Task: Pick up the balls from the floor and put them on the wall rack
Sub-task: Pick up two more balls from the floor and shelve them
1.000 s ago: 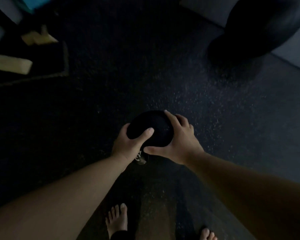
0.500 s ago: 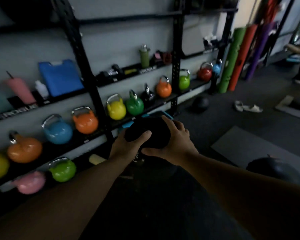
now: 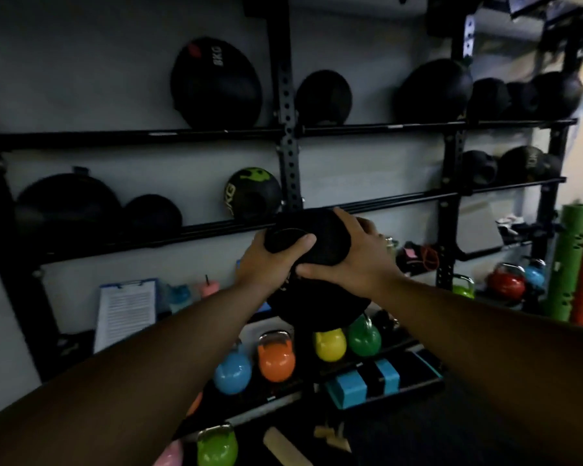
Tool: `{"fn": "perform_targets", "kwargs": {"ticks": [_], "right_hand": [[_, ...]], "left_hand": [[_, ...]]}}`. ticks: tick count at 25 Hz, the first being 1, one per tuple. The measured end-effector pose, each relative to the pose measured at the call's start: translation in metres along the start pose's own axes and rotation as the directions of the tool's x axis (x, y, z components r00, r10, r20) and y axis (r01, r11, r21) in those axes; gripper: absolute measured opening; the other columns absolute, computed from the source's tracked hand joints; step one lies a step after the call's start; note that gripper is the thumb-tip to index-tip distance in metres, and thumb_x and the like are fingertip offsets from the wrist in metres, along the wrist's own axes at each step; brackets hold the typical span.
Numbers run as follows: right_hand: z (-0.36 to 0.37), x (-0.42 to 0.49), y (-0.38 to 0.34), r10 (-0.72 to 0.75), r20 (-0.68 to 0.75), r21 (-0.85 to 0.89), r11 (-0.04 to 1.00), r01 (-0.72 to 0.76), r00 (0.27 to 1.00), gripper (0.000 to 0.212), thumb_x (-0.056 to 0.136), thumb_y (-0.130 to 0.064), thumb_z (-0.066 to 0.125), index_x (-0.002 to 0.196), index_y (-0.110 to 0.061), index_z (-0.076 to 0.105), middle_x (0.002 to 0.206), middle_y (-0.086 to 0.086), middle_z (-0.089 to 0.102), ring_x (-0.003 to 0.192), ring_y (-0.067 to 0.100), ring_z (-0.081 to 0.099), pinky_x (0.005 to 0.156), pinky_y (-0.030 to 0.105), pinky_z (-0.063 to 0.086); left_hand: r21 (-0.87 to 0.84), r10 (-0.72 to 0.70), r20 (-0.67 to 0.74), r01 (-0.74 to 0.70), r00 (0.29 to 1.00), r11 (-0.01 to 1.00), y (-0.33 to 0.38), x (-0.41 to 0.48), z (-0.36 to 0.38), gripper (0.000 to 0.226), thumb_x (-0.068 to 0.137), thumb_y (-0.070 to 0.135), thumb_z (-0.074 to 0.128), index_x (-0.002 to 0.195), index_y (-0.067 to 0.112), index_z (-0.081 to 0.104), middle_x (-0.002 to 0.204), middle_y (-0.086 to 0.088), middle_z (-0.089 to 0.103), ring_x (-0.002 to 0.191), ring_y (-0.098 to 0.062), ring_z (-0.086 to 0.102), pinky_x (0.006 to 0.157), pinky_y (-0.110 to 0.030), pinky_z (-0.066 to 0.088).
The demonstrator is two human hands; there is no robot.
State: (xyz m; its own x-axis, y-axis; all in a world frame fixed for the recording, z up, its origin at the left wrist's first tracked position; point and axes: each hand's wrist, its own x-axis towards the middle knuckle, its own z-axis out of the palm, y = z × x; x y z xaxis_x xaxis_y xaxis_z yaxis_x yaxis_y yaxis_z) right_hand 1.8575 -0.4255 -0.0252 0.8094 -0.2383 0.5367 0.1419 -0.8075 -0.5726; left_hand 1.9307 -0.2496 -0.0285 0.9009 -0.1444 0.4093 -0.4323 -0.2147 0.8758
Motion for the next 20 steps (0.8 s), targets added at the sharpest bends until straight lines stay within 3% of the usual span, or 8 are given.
{"fn": "perform_targets", "kwargs": {"ticks": [6,13,15,19,20], "right_hand": [[0.025,0.082,-0.018,-0.094,-0.018,0.041,0.995,0.095,0.995,0.138,0.043,-0.096,0.071,0.158,-0.048,0.013,0.158,0.0,0.027,0.144,0.038,0.027,0.107,0.058,0.041],[0.039,0.227,0.073,-0.115,-0.074,0.032,0.993,0.117,0.991,0.127,0.048,-0.092,0.073,0.154,-0.051,0.015,0.157,0.003,0.03,0.142,0.037,0.029,0.107,0.059,0.041],[0.041,0.282,0.098,-0.13,-0.081,0.025,0.991,0.133,0.988,0.129,0.048,-0.092,0.072,0.155,-0.05,0.015,0.159,0.002,0.027,0.142,0.038,0.028,0.107,0.059,0.039],[0.049,0.372,0.143,-0.144,-0.138,0.024,0.989,0.148,0.98,0.13,0.048,-0.094,0.071,0.156,-0.05,0.015,0.159,0.0,0.025,0.142,0.037,0.028,0.107,0.061,0.039],[0.052,0.391,0.156,-0.143,-0.148,0.025,0.989,0.148,0.979,0.129,0.048,-0.093,0.071,0.156,-0.05,0.015,0.159,-0.001,0.024,0.142,0.037,0.028,0.108,0.06,0.039]], "left_hand": [[-0.043,0.045,-0.025,-0.046,0.999,0.998,0.005,0.075,-0.029,0.112,0.046,0.085,0.079,0.141,0.03,0.06,0.13,0.004,0.07,0.116,-0.02,0.068,0.102,-0.043,0.058],[-0.074,0.061,-0.016,-0.062,0.998,0.995,-0.018,0.221,0.064,0.115,0.048,0.085,0.08,0.145,0.025,0.062,0.134,-0.004,0.072,0.118,-0.027,0.071,0.102,-0.048,0.059],[-0.068,0.083,-0.029,-0.085,0.996,0.994,-0.018,0.276,0.09,0.115,0.048,0.086,0.079,0.145,0.026,0.061,0.133,-0.003,0.072,0.117,-0.026,0.07,0.101,-0.047,0.06],[-0.054,0.141,-0.024,-0.142,0.99,0.988,-0.024,0.372,0.132,0.115,0.048,0.085,0.079,0.146,0.028,0.056,0.127,0.004,0.069,0.106,-0.014,0.069,0.081,-0.03,0.059],[-0.061,0.155,-0.021,-0.156,0.988,0.986,-0.028,0.393,0.143,0.114,0.048,0.085,0.079,0.144,0.029,0.056,0.127,0.004,0.069,0.107,-0.014,0.069,0.083,-0.032,0.059]]}}
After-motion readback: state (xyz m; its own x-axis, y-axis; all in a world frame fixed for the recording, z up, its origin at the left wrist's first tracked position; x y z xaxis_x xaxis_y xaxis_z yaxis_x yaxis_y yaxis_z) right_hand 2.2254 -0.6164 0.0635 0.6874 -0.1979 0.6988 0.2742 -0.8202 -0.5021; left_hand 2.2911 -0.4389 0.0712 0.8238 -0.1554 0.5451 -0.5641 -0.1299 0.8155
